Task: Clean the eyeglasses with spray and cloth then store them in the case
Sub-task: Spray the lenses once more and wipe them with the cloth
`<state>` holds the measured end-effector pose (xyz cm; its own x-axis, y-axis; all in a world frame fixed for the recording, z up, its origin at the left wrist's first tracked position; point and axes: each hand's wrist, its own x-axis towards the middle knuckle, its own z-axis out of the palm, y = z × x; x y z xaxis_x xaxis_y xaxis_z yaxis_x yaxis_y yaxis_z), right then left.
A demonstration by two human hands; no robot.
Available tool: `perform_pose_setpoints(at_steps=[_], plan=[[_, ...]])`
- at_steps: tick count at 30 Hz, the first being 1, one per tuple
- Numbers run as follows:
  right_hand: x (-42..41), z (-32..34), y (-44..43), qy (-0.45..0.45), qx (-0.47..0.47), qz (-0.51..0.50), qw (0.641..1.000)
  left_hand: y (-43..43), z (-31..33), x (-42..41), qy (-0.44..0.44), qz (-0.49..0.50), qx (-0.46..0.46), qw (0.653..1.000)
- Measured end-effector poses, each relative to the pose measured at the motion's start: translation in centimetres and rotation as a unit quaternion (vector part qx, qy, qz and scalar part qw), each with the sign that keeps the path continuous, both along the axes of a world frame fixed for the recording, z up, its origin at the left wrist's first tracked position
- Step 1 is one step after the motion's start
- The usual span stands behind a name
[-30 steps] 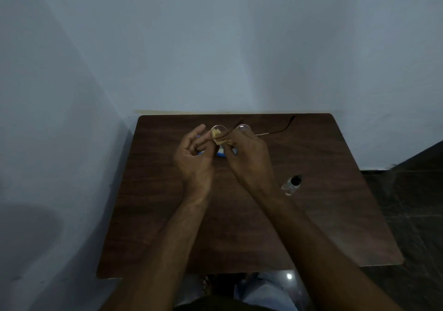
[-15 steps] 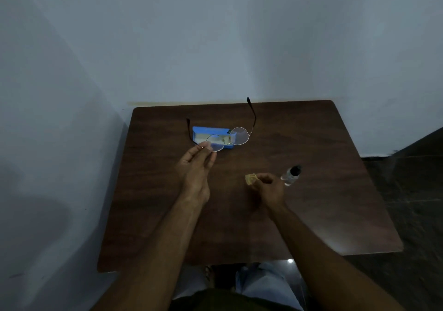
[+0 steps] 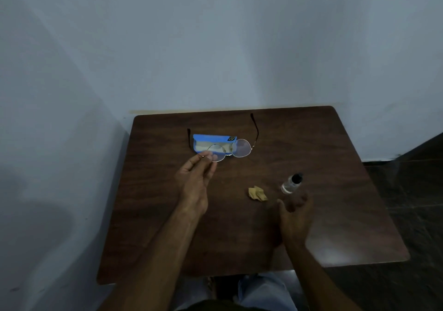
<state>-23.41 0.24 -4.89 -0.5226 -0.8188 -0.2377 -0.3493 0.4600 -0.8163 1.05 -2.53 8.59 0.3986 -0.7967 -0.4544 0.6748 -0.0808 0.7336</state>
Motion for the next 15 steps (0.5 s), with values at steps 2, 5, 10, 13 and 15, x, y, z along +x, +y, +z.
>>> perform_pose_setpoints(at_steps=[2, 5, 10, 13, 15], plan=[[-1.2, 0.1, -0.3, 0.044, -0.030, -0.017, 0.998, 0.0, 0.0, 0.0, 0.005, -0.003, -0.001, 1.000], [-2.1, 0.8, -2.4, 0.051, -0.045, 0.006, 0.998, 0.0, 0.1, -0.2, 0.009, -0.009, 0.003, 1.000], [-1.8, 0.2, -4.8, 0.038, -0.056, 0.088, 0.994, 0.2, 0.3, -0.5, 0.004, -0.012, 0.000, 1.000], [-1.9, 0.1, -5.8, 0.029, -0.075, 0.092, 0.993, 0.4, 0.3, -0.1, -0.004, -0.005, 0.001, 1.000], [-1.7, 0.4, -6.2, 0.005, -0.082, 0.096, 0.992, 0.5, 0.3, 0.4, -0.003, 0.001, 0.000, 1.000]])
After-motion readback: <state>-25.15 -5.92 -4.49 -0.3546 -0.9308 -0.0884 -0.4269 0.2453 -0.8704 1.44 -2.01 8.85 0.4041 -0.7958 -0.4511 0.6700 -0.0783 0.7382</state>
